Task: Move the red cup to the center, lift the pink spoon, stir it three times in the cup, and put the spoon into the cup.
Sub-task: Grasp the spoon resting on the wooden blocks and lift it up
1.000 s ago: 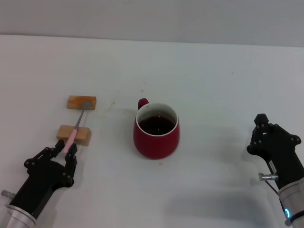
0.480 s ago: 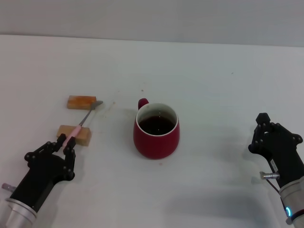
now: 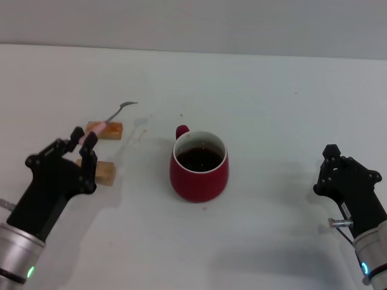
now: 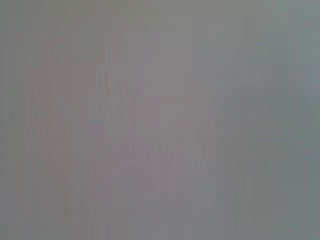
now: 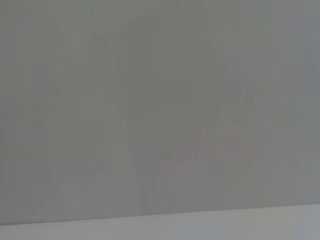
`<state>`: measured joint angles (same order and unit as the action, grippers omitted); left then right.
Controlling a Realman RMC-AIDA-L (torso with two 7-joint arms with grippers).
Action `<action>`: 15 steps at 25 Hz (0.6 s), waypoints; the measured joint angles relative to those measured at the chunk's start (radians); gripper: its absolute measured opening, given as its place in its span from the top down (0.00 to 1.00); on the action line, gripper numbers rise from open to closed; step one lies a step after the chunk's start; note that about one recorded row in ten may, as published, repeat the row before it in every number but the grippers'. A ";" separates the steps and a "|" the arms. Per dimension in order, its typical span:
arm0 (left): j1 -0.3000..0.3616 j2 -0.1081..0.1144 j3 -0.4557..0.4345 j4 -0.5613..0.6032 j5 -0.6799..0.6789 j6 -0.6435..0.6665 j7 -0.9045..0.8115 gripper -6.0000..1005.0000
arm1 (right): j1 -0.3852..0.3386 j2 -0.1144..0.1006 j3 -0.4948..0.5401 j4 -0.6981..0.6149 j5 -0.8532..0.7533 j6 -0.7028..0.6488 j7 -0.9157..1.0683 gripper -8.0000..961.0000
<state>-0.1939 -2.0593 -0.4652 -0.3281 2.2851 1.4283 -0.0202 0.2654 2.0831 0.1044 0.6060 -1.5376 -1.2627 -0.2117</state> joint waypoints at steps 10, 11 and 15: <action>-0.048 0.024 0.004 0.002 0.002 0.065 -0.040 0.83 | -0.027 -0.004 0.018 0.001 0.007 -0.071 0.000 0.99; -0.048 0.024 0.004 0.002 0.002 0.065 -0.040 0.83 | -0.027 -0.004 0.018 0.001 0.007 -0.071 0.000 0.99; -0.058 0.030 0.005 0.003 0.002 0.072 -0.042 0.83 | -0.026 -0.003 0.019 -0.001 0.007 -0.071 0.000 0.99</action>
<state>-0.2522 -2.0288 -0.4606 -0.3255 2.2874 1.5004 -0.0623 0.2396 2.0799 0.1232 0.6048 -1.5307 -1.3341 -0.2117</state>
